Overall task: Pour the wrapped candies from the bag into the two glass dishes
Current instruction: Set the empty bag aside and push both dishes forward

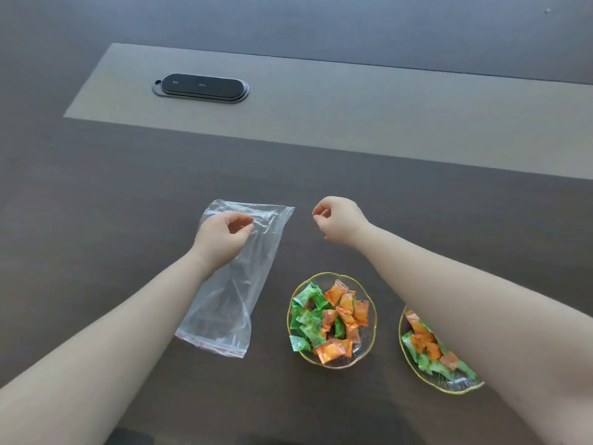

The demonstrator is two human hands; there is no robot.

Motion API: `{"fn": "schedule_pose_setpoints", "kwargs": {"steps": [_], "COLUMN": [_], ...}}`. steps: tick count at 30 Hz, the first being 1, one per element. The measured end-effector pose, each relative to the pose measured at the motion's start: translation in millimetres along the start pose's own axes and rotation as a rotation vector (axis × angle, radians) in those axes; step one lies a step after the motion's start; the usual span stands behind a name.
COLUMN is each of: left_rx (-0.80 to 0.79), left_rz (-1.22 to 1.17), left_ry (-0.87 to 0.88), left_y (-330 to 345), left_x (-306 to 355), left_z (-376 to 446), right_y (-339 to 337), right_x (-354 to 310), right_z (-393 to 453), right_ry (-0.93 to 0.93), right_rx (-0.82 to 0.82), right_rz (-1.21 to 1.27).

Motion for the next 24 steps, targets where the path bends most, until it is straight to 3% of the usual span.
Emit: {"fn": "schedule_pose_setpoints", "kwargs": {"steps": [6, 13, 17, 24], "left_rx": [-0.142, -0.21, -0.305, -0.222], "left_rz": [0.025, 0.105, 0.068, 0.041], "left_ry": [-0.061, -0.232, -0.342, -0.371], "left_y": [32, 59, 75, 85], "left_x": [-6, -33, -33, -38], "left_z": [-49, -91, -112, -113], "right_y": [-54, -117, -130, -118], "right_x": [76, 179, 216, 241], "right_z": [-42, -104, -130, -154], "right_ry": [0.083, 0.325, 0.417, 0.611], "right_rx": [0.153, 0.261, 0.199, -0.021], "right_rz": [-0.076, -0.186, -0.211, 0.015]}}
Point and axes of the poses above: each hand's wrist, its own z-axis towards the middle knuckle, its own y-axis out of the palm, x = y × z, the point moved 2 cm from there along z, towards the middle knuckle, and after that the axes turned 13 degrees about x, right-handed, at the moved point
